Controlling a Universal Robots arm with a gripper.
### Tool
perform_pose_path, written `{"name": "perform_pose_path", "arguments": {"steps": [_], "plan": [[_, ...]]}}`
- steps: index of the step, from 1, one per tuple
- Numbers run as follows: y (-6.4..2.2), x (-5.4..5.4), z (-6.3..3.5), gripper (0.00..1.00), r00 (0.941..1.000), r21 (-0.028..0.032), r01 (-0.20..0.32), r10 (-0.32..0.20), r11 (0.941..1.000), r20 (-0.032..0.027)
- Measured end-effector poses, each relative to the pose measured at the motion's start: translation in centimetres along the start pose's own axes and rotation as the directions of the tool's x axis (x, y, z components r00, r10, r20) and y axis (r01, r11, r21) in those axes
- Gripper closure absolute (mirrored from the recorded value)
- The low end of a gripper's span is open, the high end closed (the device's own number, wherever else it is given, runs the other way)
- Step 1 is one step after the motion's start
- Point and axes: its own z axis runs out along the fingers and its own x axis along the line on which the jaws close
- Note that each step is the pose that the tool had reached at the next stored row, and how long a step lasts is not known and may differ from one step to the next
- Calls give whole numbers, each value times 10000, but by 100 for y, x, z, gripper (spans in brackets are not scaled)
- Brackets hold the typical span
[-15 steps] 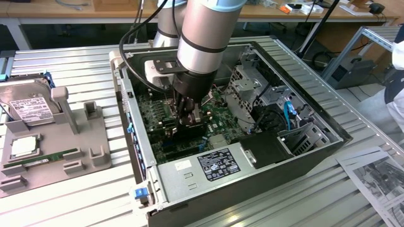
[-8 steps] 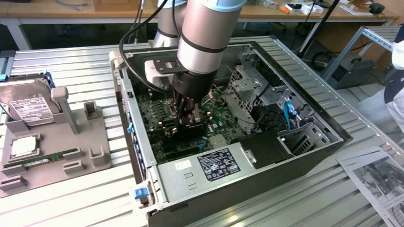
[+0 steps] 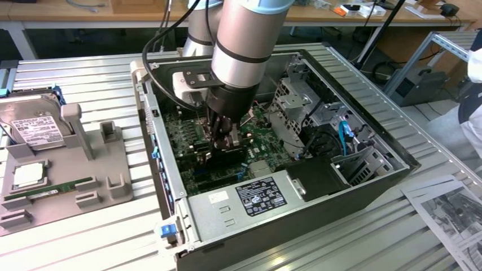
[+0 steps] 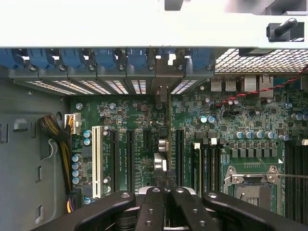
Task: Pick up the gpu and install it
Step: 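Press down on the gpu until it lock into place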
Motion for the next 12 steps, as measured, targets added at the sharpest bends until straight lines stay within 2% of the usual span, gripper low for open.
{"name": "perform_pose_path", "arguments": {"steps": [12], "plan": [[-3, 1, 38, 89, 10000, -1, 0, 0, 10000, -1]]}}
